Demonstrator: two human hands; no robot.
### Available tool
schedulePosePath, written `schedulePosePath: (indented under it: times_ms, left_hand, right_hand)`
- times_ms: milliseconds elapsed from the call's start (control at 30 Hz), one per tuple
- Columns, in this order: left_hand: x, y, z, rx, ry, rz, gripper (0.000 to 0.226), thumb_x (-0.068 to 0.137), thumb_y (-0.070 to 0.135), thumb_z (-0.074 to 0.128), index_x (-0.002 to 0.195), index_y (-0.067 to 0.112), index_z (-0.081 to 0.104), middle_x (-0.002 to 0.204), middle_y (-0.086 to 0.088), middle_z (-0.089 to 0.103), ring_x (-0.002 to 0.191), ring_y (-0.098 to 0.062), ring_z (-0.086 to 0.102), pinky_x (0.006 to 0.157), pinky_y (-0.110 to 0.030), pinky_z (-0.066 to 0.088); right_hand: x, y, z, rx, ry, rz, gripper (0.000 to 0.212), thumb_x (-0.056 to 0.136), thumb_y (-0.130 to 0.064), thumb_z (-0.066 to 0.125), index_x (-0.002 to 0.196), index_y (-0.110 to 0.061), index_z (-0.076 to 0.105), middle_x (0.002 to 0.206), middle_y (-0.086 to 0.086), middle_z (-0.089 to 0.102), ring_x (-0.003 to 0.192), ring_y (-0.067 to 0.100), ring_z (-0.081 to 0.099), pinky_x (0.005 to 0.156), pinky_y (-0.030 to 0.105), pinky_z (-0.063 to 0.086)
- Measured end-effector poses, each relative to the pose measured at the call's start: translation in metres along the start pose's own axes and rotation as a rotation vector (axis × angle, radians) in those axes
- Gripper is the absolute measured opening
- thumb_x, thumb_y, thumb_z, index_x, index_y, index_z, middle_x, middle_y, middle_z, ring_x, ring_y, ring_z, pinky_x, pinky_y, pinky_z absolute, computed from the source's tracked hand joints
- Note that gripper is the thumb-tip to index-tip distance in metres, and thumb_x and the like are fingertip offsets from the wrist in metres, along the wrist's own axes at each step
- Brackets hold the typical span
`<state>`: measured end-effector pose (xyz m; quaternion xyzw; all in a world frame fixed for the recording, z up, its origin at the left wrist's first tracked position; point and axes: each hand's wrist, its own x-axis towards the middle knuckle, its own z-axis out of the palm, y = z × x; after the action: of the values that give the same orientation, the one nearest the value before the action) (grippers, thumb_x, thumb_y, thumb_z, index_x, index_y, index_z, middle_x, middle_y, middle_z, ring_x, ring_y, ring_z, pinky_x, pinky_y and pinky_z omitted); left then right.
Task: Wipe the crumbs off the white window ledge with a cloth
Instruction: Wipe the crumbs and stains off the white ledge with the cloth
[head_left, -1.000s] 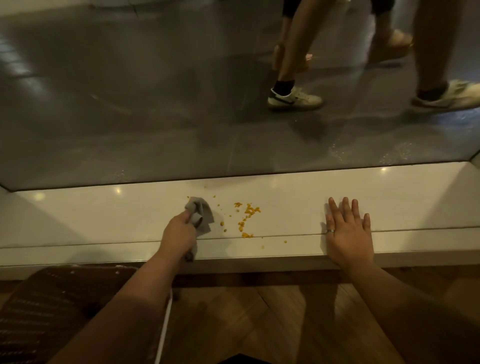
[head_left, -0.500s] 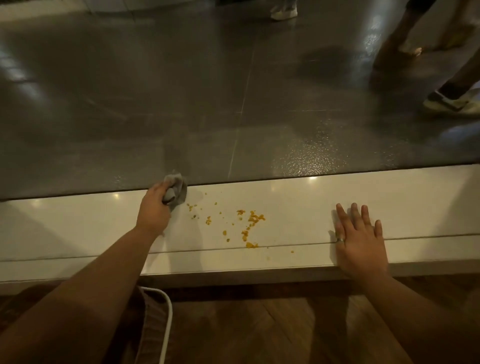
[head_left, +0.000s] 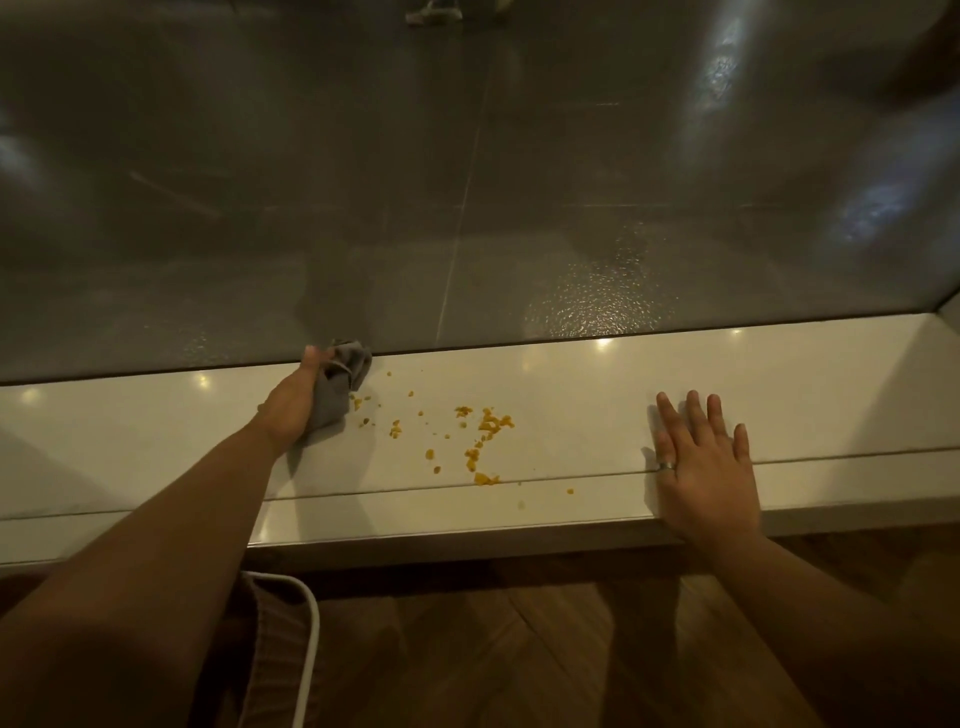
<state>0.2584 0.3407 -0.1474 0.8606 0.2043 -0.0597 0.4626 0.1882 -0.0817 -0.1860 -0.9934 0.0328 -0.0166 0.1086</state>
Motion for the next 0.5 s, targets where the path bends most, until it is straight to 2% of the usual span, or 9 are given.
schedulePosePath:
  times_ms: [33,100,133,233,333,400,433,467,500]
  left_hand:
    - [0.001,-0.001,0.002,-0.002,-0.026,0.021,0.067,0.093,0.063,0.015,0.129,0.023,0.054,0.129,-0.009,0.056,0.115,-0.024,0.051,0.111,-0.033,0.029]
    - [0.002,-0.001,0.007,0.091,-0.031,0.064,0.054,0.097,0.054,0.017,0.126,0.025,0.052,0.116,-0.004,0.057,0.103,-0.020,0.052,0.097,-0.025,0.030]
    - [0.004,0.001,0.009,0.165,-0.039,0.080,0.047,0.099,0.049,0.022,0.126,0.024,0.051,0.120,-0.004,0.057,0.106,-0.021,0.053,0.097,-0.025,0.030]
    - [0.004,-0.003,0.006,0.396,-0.059,0.165,0.052,0.100,0.038,0.033,0.148,0.021,0.026,0.152,-0.004,0.034,0.138,-0.024,0.034,0.117,-0.035,0.022]
    - [0.002,-0.008,0.005,0.465,-0.032,0.229,0.054,0.099,0.026,0.042,0.149,0.018,0.025,0.154,-0.006,0.030,0.141,-0.025,0.031,0.119,-0.038,0.021]
    - [-0.001,-0.008,0.011,0.454,0.008,0.277,0.050,0.099,0.013,0.041,0.147,0.013,0.030,0.152,-0.009,0.034,0.139,-0.022,0.034,0.119,-0.031,0.021]
    - [0.000,-0.008,0.015,0.438,0.022,0.299,0.047,0.098,0.006,0.040,0.145,0.009,0.034,0.146,-0.010,0.042,0.134,-0.012,0.042,0.116,-0.021,0.025]
    - [0.001,-0.007,0.018,0.410,0.036,0.314,0.044,0.097,0.001,0.039,0.141,0.007,0.039,0.132,-0.008,0.053,0.118,0.006,0.052,0.106,-0.008,0.031]
    - [0.004,-0.005,0.021,0.374,0.046,0.325,0.040,0.097,0.000,0.038,0.137,0.005,0.045,0.112,-0.001,0.059,0.094,0.021,0.055,0.089,0.003,0.036]
  right_hand:
    - [0.000,0.000,0.000,0.000,0.000,-0.002,0.058,0.093,-0.044,0.013,0.148,-0.032,0.002,0.159,0.003,0.002,0.146,0.018,-0.010,0.116,0.042,-0.006]
    - [0.000,0.001,0.001,0.000,0.011,0.000,0.058,0.093,-0.044,0.014,0.148,-0.032,0.004,0.159,0.003,0.003,0.146,0.018,-0.009,0.117,0.043,-0.005]
    - [0.000,0.001,0.001,-0.001,0.016,0.002,0.058,0.093,-0.044,0.015,0.148,-0.032,0.005,0.159,0.004,0.005,0.146,0.018,-0.008,0.117,0.043,-0.004]
    - [0.000,0.001,0.002,-0.002,0.017,0.001,0.058,0.093,-0.044,0.016,0.149,-0.032,0.006,0.159,0.004,0.006,0.146,0.019,-0.007,0.117,0.043,-0.003]
    - [0.000,0.000,0.001,0.012,0.015,0.005,0.057,0.093,-0.043,0.014,0.148,-0.032,0.006,0.159,0.004,0.006,0.146,0.018,-0.007,0.116,0.042,-0.005]
    - [0.000,-0.001,0.001,0.015,0.025,0.005,0.057,0.093,-0.043,0.015,0.148,-0.032,0.008,0.159,0.004,0.007,0.146,0.019,-0.006,0.117,0.042,-0.004]
    - [0.000,-0.001,0.001,0.018,0.027,0.003,0.057,0.093,-0.043,0.016,0.148,-0.032,0.008,0.159,0.004,0.007,0.146,0.018,-0.007,0.116,0.042,-0.004]
    - [0.000,0.000,0.001,0.020,0.026,0.001,0.058,0.093,-0.044,0.016,0.148,-0.032,0.007,0.159,0.004,0.006,0.146,0.018,-0.007,0.116,0.042,-0.005]
    - [0.000,0.000,0.001,0.021,0.024,0.001,0.058,0.092,-0.044,0.016,0.148,-0.032,0.007,0.159,0.004,0.006,0.146,0.018,-0.008,0.116,0.041,-0.006]
